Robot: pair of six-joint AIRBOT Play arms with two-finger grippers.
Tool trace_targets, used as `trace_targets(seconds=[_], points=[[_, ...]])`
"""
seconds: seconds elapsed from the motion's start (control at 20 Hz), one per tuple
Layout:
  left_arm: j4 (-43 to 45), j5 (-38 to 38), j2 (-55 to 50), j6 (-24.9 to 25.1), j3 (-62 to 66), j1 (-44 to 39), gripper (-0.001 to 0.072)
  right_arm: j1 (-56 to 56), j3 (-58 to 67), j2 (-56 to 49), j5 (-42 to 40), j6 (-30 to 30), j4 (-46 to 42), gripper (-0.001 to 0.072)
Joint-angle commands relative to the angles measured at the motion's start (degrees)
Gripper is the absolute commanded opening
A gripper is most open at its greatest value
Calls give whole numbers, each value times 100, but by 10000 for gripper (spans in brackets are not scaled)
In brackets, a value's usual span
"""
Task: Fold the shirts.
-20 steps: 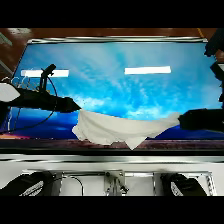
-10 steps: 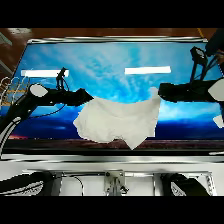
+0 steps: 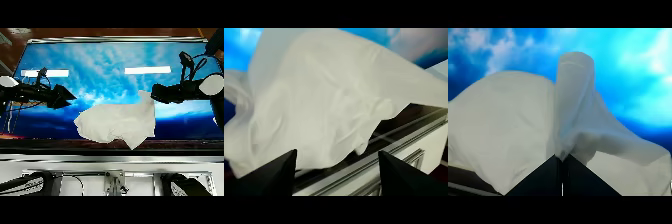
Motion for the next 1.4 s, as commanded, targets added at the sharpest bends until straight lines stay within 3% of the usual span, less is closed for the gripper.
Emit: trace_targets(seconds=[0.0,0.05,0.15,0.3,0.55,0.85,0.95,1.15,1.2,1.25,1.35], points=[[890,-367,798,-393,-763,-4,621,-4,-2,-4,389,-212,-83,61],[846,-107,1078,-503,-1325,-195,623,-4,-2,-4,420,-219,-111,61],[522,697,1547,-866,-2553,-723,720,-2,-2,-4,422,-271,-105,61],[-455,1882,1676,-898,-3674,-1764,720,-4,-2,-4,415,-271,-107,61],[-1088,3871,1123,-1349,-3827,-3442,720,-4,-2,-4,417,-271,-105,61],[-1239,4138,426,-1333,-3716,-3661,720,-4,-2,-4,413,-271,-107,61],[-1237,4201,420,-1373,-3713,-3707,662,-4,-2,-4,411,-275,-107,61],[-1244,4802,273,-1639,-3659,-3807,647,0,-2,-4,415,-271,-101,61],[-1241,4905,225,-1633,-3615,-3803,559,0,-2,-4,417,-271,-96,61],[-1239,4957,188,-1633,-3565,-3803,417,0,-2,-4,424,-271,-94,61],[-1239,4992,164,-1609,-3499,-3805,78,0,-2,-4,433,-271,-94,61]])
